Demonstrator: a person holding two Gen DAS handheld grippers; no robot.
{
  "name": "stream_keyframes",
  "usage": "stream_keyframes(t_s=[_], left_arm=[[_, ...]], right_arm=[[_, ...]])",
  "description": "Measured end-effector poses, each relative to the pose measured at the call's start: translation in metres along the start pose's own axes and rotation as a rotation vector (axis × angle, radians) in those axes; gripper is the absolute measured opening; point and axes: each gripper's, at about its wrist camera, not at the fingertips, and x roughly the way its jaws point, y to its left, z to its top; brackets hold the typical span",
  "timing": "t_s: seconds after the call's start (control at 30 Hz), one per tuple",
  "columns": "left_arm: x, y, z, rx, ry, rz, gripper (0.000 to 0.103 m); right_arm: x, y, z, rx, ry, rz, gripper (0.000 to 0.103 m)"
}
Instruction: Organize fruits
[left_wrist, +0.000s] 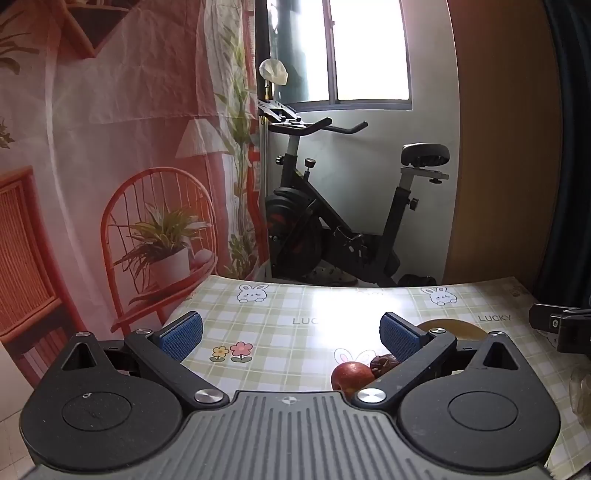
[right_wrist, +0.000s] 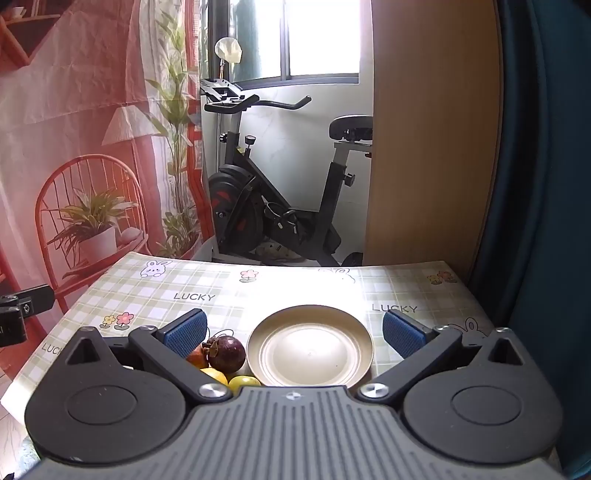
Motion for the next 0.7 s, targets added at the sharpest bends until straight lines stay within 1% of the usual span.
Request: stream_keyframes(t_s=[0.03, 0.07, 0.1, 0.13, 0.27, 0.37, 0.7], left_arm=[[0.0, 0.0, 0.001, -0.002, -0.003, -0.006, 0.103], [-0.009, 0.0, -0.002, -0.014, -0.045, 0.013, 0.103], [-0.009, 0.006, -0.002, -0.042, -0.045, 0.004, 0.103], [-0.008, 0.005, -0.001, -0.036, -0.039, 0.009, 0.103], [-0.012, 0.005, -0.003, -0.022, -0.06, 0.014, 0.103], [-0.013, 0.004, -0.003, -0.017, -0.068, 0.01, 0.103], [-0.014, 0.006, -0.004, -0.02, -0.069, -0.005, 0.103]], right_arm=[[0.001, 0.001, -0.001, -0.001, 0.003, 0.0, 0.103], [0.001, 0.002, -0.003, -0.001, 0.007, 0.001, 0.103], [0.002, 0.001, -0.004, 0.005, 0.005, 0.003, 0.103], [-0.002, -0.003, -0.002, 0.01, 0.0, 0.004, 0.103], [-0.007, -0.002, 0.003, 0.007, -0.01, 0.01, 0.103], [-0.008, 0.0, -0.004, 0.01, -0.028, 0.002, 0.103], [-0.008, -0.003, -0.002, 0.019, -0.028, -0.002, 0.103]])
